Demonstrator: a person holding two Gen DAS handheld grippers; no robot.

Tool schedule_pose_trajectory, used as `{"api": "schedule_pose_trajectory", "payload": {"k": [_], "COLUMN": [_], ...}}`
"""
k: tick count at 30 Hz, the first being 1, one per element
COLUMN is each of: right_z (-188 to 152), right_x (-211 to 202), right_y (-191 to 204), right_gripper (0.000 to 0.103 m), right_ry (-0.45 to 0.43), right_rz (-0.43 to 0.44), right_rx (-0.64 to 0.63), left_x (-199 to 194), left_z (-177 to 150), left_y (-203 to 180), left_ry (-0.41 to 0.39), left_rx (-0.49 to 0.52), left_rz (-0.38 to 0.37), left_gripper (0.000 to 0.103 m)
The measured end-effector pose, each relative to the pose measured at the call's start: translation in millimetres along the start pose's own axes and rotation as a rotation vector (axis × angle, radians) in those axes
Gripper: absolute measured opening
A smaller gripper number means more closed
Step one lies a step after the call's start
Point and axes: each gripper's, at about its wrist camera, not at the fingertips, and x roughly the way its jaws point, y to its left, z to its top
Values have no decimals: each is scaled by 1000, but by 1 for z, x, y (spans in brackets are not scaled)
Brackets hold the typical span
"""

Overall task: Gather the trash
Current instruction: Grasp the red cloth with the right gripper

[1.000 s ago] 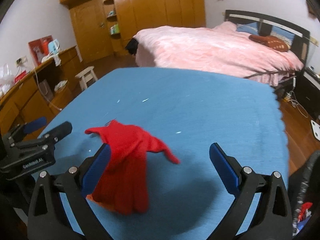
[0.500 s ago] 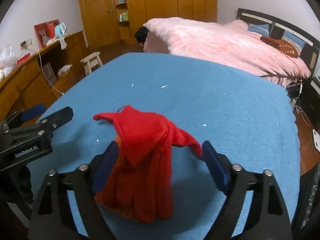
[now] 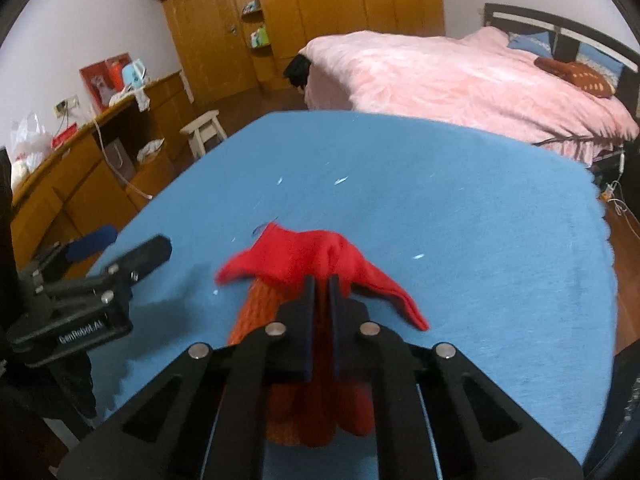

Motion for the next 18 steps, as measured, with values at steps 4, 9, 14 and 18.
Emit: {"api": "schedule_pose_trajectory", "payload": {"k": [4, 9, 14, 18], "right_z": [5, 9, 2, -5], "right_x": [-21, -48, -46, -36], "right_y": [-23, -54, -74, -67], "right_gripper": [6, 6, 9, 14], "right_ry": [-51, -110, -79, -53], "right_rz": [-34, -77, -91, -71], "right_rx": [48, 96, 118, 108], "left_x": [-2, -1, -1, -2], "left_z": [1, -1, -2, 1], "left_y": [-17, -47, -63, -58], "left_ry": [1, 17, 16, 6], "left_rx": [20, 60, 71, 66], "left_rz": [-29, -73, -83, -66], "left_gripper": [92, 92, 92, 92]}}
